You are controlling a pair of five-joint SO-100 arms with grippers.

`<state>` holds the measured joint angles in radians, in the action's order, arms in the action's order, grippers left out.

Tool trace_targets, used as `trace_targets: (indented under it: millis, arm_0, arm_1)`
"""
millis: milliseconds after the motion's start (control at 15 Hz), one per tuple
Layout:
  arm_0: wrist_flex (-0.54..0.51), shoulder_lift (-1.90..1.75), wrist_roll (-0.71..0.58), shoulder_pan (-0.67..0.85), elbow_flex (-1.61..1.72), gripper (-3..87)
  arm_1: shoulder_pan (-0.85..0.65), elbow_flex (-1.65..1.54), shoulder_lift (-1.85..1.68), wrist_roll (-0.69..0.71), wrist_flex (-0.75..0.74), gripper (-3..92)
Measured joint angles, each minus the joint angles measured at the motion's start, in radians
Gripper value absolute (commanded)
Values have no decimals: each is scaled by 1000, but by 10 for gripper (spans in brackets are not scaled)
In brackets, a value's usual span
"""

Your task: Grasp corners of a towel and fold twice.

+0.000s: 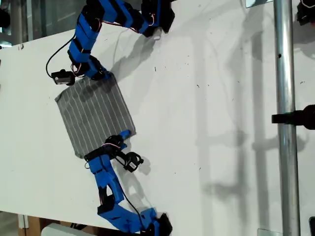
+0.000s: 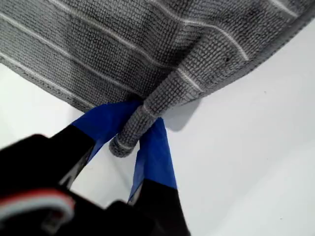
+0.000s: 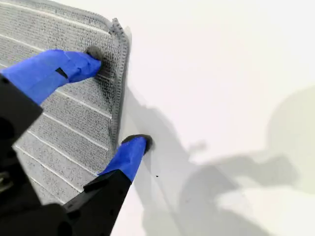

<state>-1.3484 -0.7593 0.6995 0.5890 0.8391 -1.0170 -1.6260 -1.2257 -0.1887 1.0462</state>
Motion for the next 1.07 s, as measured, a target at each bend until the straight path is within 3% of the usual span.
trace_targets:
  millis: [600, 1067]
  arm_0:
    - [-31, -150, 72, -110, 0, 280]
    - [-40, 18, 140, -21, -15, 273]
  arm_1:
    - [150, 0, 0, -63, -3, -2]
    - [158, 0, 0, -64, -6, -2]
